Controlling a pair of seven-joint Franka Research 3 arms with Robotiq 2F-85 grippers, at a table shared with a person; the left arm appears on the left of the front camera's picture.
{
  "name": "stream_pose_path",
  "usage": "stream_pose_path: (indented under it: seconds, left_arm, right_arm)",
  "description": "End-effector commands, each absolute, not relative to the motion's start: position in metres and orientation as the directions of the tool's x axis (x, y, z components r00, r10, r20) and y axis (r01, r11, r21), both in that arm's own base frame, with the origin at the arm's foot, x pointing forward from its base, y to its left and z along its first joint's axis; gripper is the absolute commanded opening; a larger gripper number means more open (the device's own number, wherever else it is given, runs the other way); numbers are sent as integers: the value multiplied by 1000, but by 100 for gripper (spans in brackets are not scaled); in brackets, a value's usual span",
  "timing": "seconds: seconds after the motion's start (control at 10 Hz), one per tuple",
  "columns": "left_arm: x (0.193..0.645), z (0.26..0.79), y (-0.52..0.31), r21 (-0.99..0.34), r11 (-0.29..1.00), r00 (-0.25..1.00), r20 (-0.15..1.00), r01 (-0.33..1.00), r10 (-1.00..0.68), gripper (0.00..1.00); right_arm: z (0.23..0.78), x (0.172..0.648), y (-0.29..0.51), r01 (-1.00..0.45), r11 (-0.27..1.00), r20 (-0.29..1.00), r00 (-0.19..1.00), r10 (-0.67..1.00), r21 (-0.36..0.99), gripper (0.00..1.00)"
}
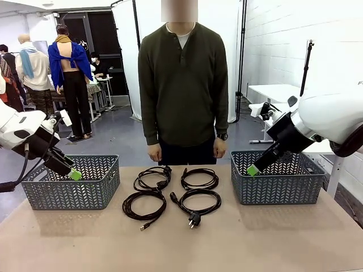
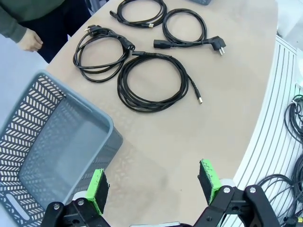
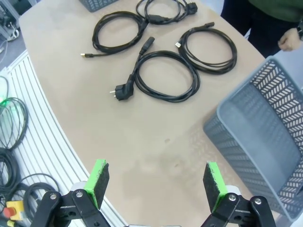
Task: Organize the cables according to human instructions.
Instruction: Pick up a bundle of cables and place it in the basket indicated by the human.
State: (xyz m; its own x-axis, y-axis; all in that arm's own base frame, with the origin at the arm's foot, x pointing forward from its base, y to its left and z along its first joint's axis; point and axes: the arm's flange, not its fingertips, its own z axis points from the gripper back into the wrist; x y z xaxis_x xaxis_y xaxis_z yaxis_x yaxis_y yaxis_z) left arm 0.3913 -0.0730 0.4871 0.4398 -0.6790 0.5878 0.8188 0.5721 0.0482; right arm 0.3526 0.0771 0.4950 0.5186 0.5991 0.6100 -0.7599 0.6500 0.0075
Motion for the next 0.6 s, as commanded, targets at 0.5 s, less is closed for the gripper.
stream_pose_path:
  seconds: [0.5]
  left_arm:
    - [391, 488, -71, 39, 565, 434, 599, 824, -673, 100]
  right_arm:
    - [495, 353, 77, -763, 646, 612, 516, 599, 10, 100]
